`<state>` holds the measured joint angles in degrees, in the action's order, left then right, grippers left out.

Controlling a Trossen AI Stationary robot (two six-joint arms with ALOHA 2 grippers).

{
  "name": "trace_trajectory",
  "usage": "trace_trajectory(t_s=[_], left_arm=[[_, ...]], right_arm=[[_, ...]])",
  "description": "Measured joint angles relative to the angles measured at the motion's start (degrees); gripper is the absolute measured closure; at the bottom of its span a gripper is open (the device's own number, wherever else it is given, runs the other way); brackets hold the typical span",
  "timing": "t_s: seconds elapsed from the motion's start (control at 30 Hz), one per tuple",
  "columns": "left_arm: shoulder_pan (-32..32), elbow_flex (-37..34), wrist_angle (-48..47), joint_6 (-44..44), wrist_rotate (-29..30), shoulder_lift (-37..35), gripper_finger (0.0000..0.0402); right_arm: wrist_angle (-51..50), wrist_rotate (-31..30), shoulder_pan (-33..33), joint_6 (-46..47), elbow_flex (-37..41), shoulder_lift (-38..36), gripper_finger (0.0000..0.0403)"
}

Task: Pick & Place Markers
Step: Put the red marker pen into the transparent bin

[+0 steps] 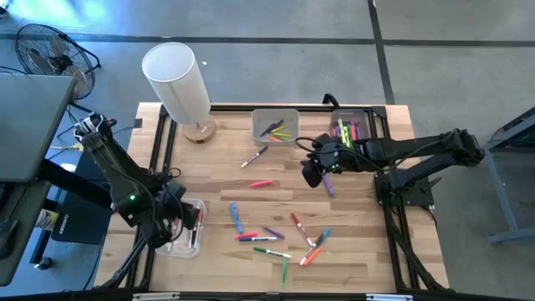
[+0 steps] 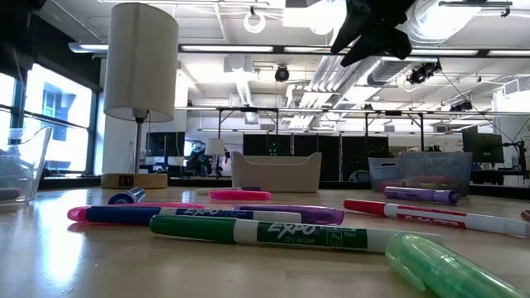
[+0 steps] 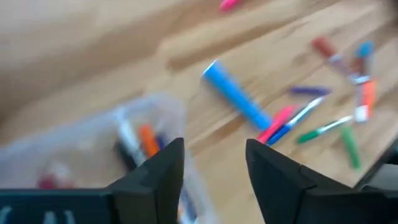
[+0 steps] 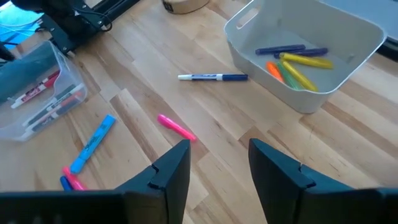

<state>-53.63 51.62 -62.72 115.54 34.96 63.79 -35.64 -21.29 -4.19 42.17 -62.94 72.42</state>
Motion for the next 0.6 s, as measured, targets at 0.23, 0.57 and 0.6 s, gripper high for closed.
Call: trace_trajectory(t_s=[0.23, 0.57, 0.6], left_arm=[[1.19, 1.70, 1.90, -18.47, 13.82, 0.03, 0.0326], [18.52, 1.63, 12.83, -61.25, -5.45, 0.28, 0.0399], [20.86, 1.63, 14.31, -65.99, -7.93, 0.28, 0.0399]], right_arm=[[-1.00, 4.16, 0.00, -8.02, 0.00, 0.00, 0.0262], [-0.85, 1.56, -1.91, -2.40, 0.00, 0.07, 0.0327], [-0.50, 0.47, -2.79, -1.47, 0.00, 0.32, 0.0344]])
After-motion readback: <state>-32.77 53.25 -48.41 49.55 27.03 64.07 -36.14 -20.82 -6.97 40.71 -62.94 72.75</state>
